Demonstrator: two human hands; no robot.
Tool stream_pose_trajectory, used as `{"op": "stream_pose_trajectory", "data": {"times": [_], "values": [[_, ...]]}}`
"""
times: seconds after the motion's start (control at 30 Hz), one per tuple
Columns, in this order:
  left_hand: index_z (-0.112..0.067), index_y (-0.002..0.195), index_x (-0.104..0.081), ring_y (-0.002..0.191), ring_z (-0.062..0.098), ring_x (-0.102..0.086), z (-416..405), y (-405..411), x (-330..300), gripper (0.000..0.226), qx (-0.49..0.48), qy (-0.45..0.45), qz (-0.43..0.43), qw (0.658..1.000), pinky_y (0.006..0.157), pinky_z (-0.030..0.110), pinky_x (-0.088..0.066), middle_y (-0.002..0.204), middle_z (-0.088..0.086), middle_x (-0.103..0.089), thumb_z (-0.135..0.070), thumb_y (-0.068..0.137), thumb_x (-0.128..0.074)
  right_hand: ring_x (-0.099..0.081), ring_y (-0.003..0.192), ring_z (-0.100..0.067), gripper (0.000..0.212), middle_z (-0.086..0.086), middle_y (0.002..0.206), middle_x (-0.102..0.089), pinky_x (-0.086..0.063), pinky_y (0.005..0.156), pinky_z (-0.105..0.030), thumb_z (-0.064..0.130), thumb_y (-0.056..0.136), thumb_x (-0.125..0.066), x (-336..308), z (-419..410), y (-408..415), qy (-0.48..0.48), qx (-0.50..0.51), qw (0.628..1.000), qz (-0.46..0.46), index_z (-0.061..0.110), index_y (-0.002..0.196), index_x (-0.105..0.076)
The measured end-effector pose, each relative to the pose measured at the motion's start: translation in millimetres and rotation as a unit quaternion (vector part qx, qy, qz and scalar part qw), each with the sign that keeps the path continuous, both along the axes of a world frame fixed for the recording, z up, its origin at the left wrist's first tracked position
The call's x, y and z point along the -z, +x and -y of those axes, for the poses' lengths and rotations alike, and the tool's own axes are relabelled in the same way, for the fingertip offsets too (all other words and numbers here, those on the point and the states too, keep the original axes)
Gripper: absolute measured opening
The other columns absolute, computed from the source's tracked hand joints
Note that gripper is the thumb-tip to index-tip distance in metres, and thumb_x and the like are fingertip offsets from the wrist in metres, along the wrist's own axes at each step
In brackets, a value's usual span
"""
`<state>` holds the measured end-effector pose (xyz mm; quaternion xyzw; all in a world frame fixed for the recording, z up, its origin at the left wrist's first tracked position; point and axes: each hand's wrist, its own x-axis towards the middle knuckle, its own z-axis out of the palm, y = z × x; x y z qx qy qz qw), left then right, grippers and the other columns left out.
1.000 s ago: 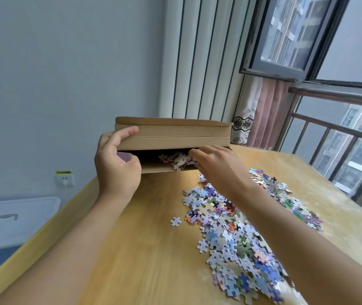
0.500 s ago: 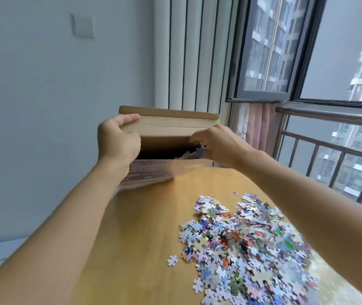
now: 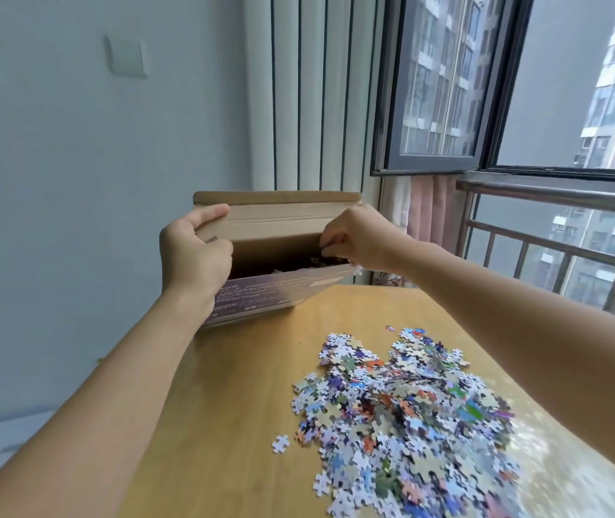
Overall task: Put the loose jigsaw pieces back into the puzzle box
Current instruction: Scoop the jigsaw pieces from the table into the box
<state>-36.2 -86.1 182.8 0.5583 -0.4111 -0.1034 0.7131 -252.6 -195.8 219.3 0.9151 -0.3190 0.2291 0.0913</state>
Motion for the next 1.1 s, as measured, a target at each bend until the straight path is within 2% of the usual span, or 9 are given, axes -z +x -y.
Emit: {"op": "stream_pose_trajectory", "data": {"times": [0.13, 0.23, 0.37, 0.5, 0.6, 0.73, 0.83, 0.93, 1.1], "values": [[-0.031, 0.118, -0.072, 0.054, 0.008, -0.057, -7.9, -3.5, 34.1, 0.066, 0.0, -0.006, 0.005, 1.0, 0.049, 0.006, -0.039, 0.125, 0.023, -0.066, 0.017, 0.077, -0.049, -0.068, 0.077, -0.002, 0.02, 0.003, 0.093, -0.077, -0.057, 0.08, -0.018, 0.006, 0.088, -0.068, 23.2, -9.9, -23.2, 0.063, -0.016, 0.997, 0.042, 0.013, 0.104, -0.078], [-0.035, 0.114, -0.072, 0.046, 0.003, -0.043, -13.4, -3.2, 50.7, 0.068, -0.003, -0.011, 0.004, 1.0, 0.048, 0.007, -0.036, 0.127, 0.031, -0.06, 0.016, 0.076, -0.047, -0.067, 0.096, -0.005, 0.046, 0.004, 0.116, -0.073, -0.054, 0.091, -0.02, 0.021, 0.08, -0.083, 38.2, -19.4, -39.7, 0.113, 0.013, 0.993, -0.034, 0.015, 0.124, -0.07], [-0.039, 0.112, -0.073, 0.057, 0.005, -0.041, -14.1, 0.8, 61.8, 0.068, -0.003, -0.009, 0.027, 1.0, 0.059, 0.012, -0.039, 0.126, 0.033, -0.059, 0.014, 0.075, -0.05, -0.062, 0.113, -0.016, 0.057, 0.005, 0.127, -0.068, -0.051, 0.099, -0.033, 0.032, 0.077, -0.086, 71.8, -23.6, -44.9, 0.026, 0.053, 0.994, -0.089, 0.02, 0.129, -0.066], [-0.031, 0.116, -0.072, 0.086, 0.005, -0.058, -18.8, 3.6, 78.5, 0.067, -0.023, -0.03, 0.09, 0.995, 0.073, 0.004, -0.042, 0.112, 0.0, -0.062, 0.016, 0.075, -0.05, -0.066, 0.071, -0.007, 0.009, 0.005, 0.083, -0.074, -0.058, 0.067, -0.024, 0.01, 0.084, -0.071, 96.0, -40.6, -56.9, 0.008, -0.018, 0.984, 0.179, 0.013, 0.089, -0.078], [-0.02, 0.118, -0.072, 0.093, -0.009, -0.056, -22.9, 9.6, 99.4, 0.062, -0.074, -0.043, 0.119, 0.989, 0.077, 0.001, -0.039, 0.104, -0.018, -0.053, 0.018, 0.074, -0.049, -0.067, 0.063, -0.012, 0.016, 0.003, 0.071, -0.073, -0.058, 0.06, -0.026, 0.009, 0.084, -0.063, 121.7, -37.8, -77.4, 0.058, 0.098, 0.933, 0.343, 0.011, 0.081, -0.078], [-0.009, 0.117, -0.07, 0.093, -0.019, -0.051, -21.1, 14.7, 129.3, 0.06, -0.148, -0.058, 0.102, 0.982, 0.076, 0.002, -0.039, 0.107, -0.01, -0.051, 0.02, 0.072, -0.042, -0.067, 0.108, -0.027, 0.03, -0.01, 0.121, -0.071, -0.054, 0.097, -0.038, 0.015, 0.094, -0.057, 165.1, 4.7, -95.8, 0.261, 0.233, 0.923, 0.163, 0.006, 0.119, -0.071], [-0.009, 0.117, -0.07, 0.091, -0.003, -0.055, -11.6, 20.4, 145.2, 0.06, -0.171, -0.061, 0.105, 0.978, 0.073, 0.007, -0.041, 0.105, -0.018, -0.049, 0.018, 0.072, -0.041, -0.051, 0.132, -0.026, 0.049, -0.008, 0.15, -0.05, -0.04, 0.107, -0.033, 0.019, 0.097, -0.058, 181.2, 26.3, -81.9, 0.328, 0.221, 0.916, 0.074, 0.014, 0.145, -0.05], [-0.015, 0.118, -0.069, 0.074, 0.013, -0.049, -1.2, 32.9, 154.1, 0.059, -0.183, -0.053, 0.098, 0.977, 0.07, 0.01, -0.042, 0.105, -0.021, -0.049, 0.015, 0.074, -0.044, -0.033, 0.147, -0.027, 0.067, -0.006, 0.162, -0.031, -0.029, 0.119, -0.038, 0.034, 0.098, -0.061, 189.6, 50.4, -53.4, 0.389, 0.186, 0.901, 0.037, 0.017, 0.156, -0.032], [-0.02, 0.116, -0.07, 0.058, 0.004, -0.042, 7.4, 52.7, 169.8, 0.055, -0.201, -0.031, 0.065, 0.977, 0.07, 0.017, -0.044, 0.103, -0.022, -0.05, 0.01, 0.076, -0.047, -0.019, 0.153, -0.027, 0.086, -0.005, 0.167, -0.018, -0.02, 0.124, -0.047, 0.064, 0.091, -0.056, 207.0, 97.9, -11.1, 0.405, 0.184, 0.895, -0.042, 0.027, 0.16, -0.02]]}}
